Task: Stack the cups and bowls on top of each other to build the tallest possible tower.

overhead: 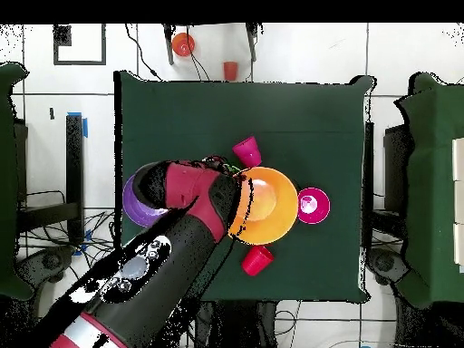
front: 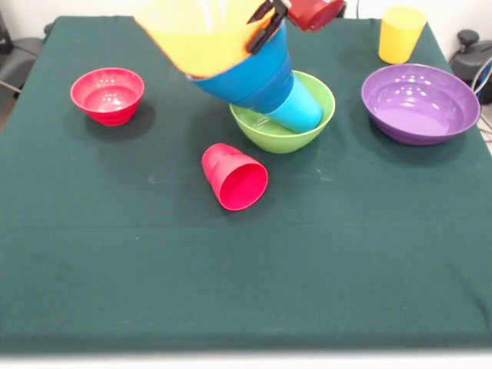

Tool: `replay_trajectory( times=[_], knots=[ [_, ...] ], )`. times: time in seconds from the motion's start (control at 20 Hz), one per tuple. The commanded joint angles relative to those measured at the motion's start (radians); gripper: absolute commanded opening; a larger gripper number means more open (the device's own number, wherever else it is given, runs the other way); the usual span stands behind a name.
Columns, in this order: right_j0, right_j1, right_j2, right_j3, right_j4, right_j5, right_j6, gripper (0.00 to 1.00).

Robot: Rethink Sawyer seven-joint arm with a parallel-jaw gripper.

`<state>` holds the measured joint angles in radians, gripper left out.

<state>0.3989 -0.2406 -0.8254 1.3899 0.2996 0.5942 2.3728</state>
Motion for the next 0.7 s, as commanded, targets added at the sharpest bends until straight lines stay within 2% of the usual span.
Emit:
replay_trajectory(
  times=[0.05,0.35,0.7],
  knots=[
    [0.05,0.134,-0.036,-0.194,-0.031,0.265,0.186,0.0],
    [0.085,0.18,-0.095,-0.246,-0.007,0.339,0.246,0.0],
    [0.106,0.205,-0.11,-0.24,0.022,0.334,0.269,0.0]
  ],
)
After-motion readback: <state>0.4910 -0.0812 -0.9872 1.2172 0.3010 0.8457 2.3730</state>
